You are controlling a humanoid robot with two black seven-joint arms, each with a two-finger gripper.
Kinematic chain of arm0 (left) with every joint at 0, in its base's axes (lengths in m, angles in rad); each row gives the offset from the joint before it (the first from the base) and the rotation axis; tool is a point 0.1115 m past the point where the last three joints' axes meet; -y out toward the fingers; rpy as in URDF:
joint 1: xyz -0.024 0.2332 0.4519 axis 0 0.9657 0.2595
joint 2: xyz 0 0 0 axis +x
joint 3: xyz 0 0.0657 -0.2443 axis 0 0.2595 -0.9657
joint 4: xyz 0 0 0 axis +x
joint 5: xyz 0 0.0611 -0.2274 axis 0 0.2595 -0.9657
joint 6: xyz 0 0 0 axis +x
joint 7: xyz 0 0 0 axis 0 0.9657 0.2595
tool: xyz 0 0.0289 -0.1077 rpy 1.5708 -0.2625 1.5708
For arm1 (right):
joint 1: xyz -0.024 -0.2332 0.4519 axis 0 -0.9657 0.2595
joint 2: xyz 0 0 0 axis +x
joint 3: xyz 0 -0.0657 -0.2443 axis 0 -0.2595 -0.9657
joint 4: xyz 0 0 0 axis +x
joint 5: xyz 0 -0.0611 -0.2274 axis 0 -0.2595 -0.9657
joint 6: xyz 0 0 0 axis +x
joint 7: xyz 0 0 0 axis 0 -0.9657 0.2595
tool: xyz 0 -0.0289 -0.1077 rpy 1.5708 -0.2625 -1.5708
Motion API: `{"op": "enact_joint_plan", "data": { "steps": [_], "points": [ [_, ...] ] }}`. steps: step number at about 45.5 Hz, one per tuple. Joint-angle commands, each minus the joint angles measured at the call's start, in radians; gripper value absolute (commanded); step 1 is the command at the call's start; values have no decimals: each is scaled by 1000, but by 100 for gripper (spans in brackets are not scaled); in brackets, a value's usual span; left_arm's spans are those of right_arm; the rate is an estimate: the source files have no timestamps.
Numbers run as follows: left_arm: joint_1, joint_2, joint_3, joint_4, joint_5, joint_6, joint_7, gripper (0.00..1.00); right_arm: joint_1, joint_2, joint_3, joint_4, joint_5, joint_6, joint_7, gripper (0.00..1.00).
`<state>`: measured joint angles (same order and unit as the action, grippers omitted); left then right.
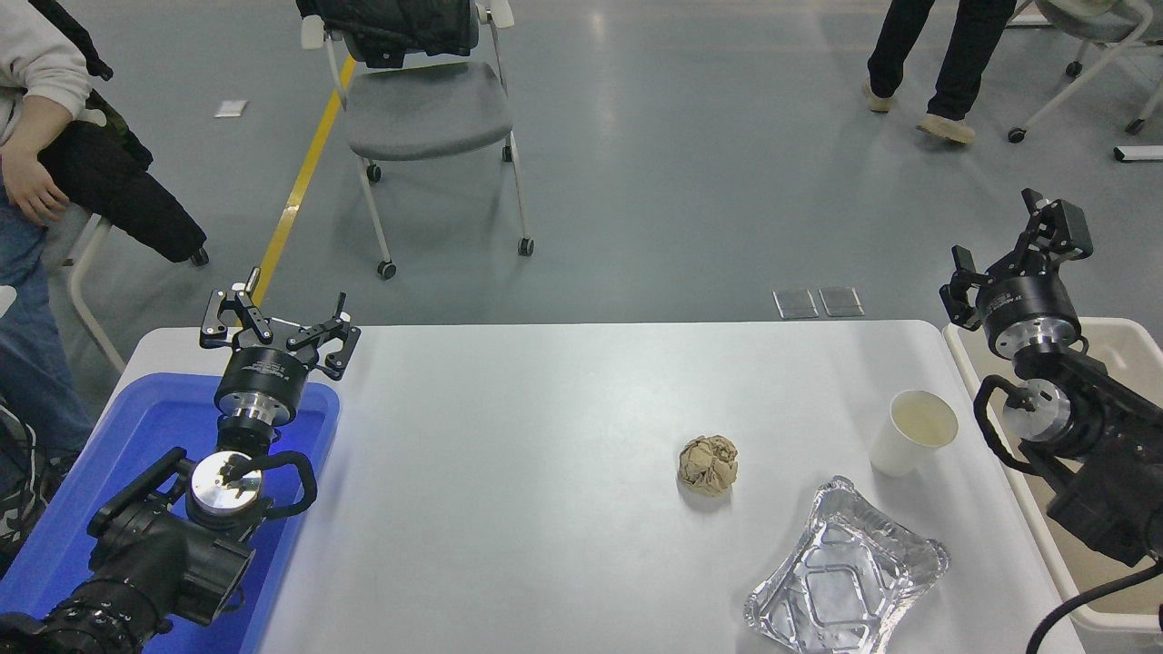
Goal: Pick up paper cup place in dustbin
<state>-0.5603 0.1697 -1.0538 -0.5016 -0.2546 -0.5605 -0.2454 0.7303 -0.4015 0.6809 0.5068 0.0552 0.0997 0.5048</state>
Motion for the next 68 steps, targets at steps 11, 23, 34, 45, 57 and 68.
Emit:
{"op": "enact_joint_plan", "data": {
  "steps": [11, 23, 34, 45, 57, 68],
  "points": [
    [-1, 1, 0, 0, 0, -1, 0, 99, 29, 38, -3, 9, -3, 0, 0, 100],
    [-1, 1, 0, 0, 0, 1, 0, 99, 28, 36, 0, 38, 15, -6, 0, 100],
    [0, 1, 0, 0, 0, 1, 0, 99, 34, 38, -1, 41, 14, -6, 0, 100],
    [0, 1, 0, 0, 0, 1, 0, 99, 24, 29, -1, 39, 12, -6, 1, 100],
    [-1, 1, 0, 0, 0, -1, 0, 99, 32, 29, 2, 33, 14, -9, 1, 100],
    [-1, 1, 0, 0, 0, 1, 0, 99, 34, 29, 0, 30, 14, -9, 1, 100]
  ]
}}
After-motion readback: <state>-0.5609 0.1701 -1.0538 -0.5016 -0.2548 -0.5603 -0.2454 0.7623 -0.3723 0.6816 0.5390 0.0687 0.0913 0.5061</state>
